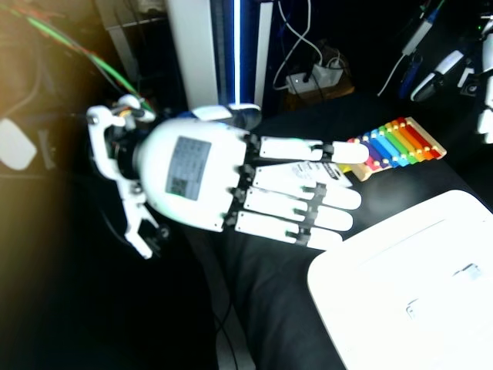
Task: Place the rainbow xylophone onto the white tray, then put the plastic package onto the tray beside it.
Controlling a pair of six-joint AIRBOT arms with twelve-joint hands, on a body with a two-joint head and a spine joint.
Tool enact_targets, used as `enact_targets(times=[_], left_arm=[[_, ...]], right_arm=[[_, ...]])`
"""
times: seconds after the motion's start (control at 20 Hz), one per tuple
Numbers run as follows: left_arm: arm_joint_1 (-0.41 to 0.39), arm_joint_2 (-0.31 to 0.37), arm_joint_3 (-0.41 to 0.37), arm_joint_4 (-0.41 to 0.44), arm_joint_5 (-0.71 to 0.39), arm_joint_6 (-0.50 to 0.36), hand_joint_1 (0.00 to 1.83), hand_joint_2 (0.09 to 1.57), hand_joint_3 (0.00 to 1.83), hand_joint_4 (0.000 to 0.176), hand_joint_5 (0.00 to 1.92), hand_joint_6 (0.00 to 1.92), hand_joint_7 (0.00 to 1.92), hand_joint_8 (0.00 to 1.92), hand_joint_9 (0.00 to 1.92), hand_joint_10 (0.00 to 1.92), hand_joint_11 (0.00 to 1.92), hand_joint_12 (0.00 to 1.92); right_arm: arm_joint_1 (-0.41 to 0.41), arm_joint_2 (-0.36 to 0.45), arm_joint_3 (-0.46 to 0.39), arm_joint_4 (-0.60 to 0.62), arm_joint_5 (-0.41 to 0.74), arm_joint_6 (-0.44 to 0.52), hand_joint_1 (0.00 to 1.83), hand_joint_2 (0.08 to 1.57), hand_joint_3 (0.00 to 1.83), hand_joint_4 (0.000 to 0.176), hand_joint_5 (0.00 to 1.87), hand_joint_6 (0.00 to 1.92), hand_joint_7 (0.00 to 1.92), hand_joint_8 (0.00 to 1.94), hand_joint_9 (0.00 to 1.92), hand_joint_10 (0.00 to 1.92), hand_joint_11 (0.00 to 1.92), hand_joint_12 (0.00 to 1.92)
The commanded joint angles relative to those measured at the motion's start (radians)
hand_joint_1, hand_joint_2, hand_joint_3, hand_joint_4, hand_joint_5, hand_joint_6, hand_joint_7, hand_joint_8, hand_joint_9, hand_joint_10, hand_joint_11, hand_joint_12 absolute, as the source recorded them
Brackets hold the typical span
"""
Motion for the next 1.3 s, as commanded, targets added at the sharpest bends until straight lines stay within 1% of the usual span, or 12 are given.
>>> enact_targets(times=[0.0,0.15,0.2,0.4,0.5,0.6,0.8,0.85,0.95,1.05,1.1,1.25], left_arm=[[-0.016,-0.003,0.005,-0.023,-0.078,-0.015,0.65,0.66,0.0,0.05,0.05,0.0,0.22,0.0,0.31,0.0,0.27,0.48],[-0.068,-0.043,0.043,0.141,-0.016,-0.163,0.67,0.65,0.0,0.033,0.04,0.0,0.2,0.0,0.29,0.0,0.28,0.39],[-0.088,-0.055,0.051,0.18,-0.001,-0.196,0.68,0.66,0.01,0.0,0.04,0.0,0.2,0.0,0.29,0.0,0.28,0.39],[-0.188,-0.103,0.077,0.42,0.064,-0.358,0.71,0.68,0.0,0.0,0.0,0.0,0.13,0.0,0.19,0.0,0.08,0.48],[-0.227,-0.119,0.081,0.524,0.088,-0.426,0.73,0.62,0.0,0.0,0.0,0.0,0.09,0.0,0.18,0.0,0.09,0.51],[-0.254,-0.134,0.088,0.592,0.097,-0.476,0.7,0.61,0.0,0.0,0.0,0.0,0.06,0.0,0.16,0.0,0.09,0.51],[-0.284,-0.154,0.097,0.671,0.113,-0.528,0.7,0.58,0.0,0.0,0.0,0.0,0.01,0.0,0.09,0.0,0.0,0.53],[-0.29,-0.159,0.098,0.68,0.119,-0.53,0.64,0.58,0.0,0.0,0.0,0.0,0.0,0.0,0.08,0.0,0.0,0.54],[-0.308,-0.173,0.106,0.712,0.141,-0.542,0.63,0.58,0.0,0.0,0.0,0.0,0.0,0.0,0.06,0.0,0.0,0.48],[-0.33,-0.204,0.138,0.796,0.151,-0.622,0.7,0.68,0.02,0.0,0.0,0.0,0.0,0.0,0.0,0.0,0.0,0.15],[-0.336,-0.216,0.15,0.825,0.155,-0.652,0.7,0.7,0.02,0.0,0.0,0.0,0.0,0.0,0.0,0.0,0.0,0.05],[-0.361,-0.251,0.179,0.904,0.167,-0.72,0.71,0.71,0.01,0.0,0.0,0.0,0.0,0.0,0.0,0.0,0.0,0.0]], right_arm=[[0.014,-0.004,0.006,0.063,0.095,0.006,0.66,0.75,0.0,0.02,0.18,0.0,0.12,0.0,0.07,0.01,0.0,0.21],[0.014,-0.004,0.01,0.057,0.086,0.006,0.67,0.74,0.0,0.023,0.2,0.0,0.13,0.0,0.08,0.01,0.0,0.2],[0.014,-0.004,0.01,0.057,0.086,0.006,0.67,0.74,0.0,0.027,0.2,0.0,0.13,0.0,0.08,0.01,0.0,0.2],[0.014,-0.005,0.009,0.055,0.086,0.006,0.65,0.75,0.0,0.034,0.19,0.0,0.12,0.0,0.06,0.0,0.0,0.2],[0.014,-0.006,0.01,0.054,0.086,0.006,0.66,0.77,0.0,0.036,0.18,0.0,0.09,0.0,0.04,0.0,0.0,0.13],[0.014,-0.01,0.01,0.054,0.086,0.006,0.68,0.77,0.0,0.039,0.18,0.0,0.07,0.0,0.03,0.0,0.0,0.1],[0.014,-0.014,0.011,0.051,0.085,0.007,0.66,0.78,0.0,0.022,0.16,0.0,0.05,0.0,0.04,0.0,0.0,0.1],[0.014,-0.014,0.011,0.051,0.085,0.007,0.65,0.79,0.01,0.027,0.16,0.0,0.05,0.0,0.03,0.0,0.0,0.1],[0.014,-0.014,0.011,0.051,0.085,0.007,0.64,0.79,0.0,0.015,0.15,0.0,0.04,0.0,0.03,0.0,0.0,0.1],[0.014,-0.015,0.011,0.051,0.085,0.007,0.63,0.79,0.01,0.021,0.14,0.0,0.03,0.0,0.03,0.0,0.0,0.1],[0.014,-0.016,0.01,0.051,0.085,0.007,0.64,0.79,0.01,0.015,0.13,0.0,0.02,0.0,0.02,0.0,0.0,0.1],[0.014,-0.017,0.01,0.048,0.085,0.008,0.62,0.79,0.0,0.008,0.13,0.0,0.03,0.0,0.02,0.0,0.0,0.09]])
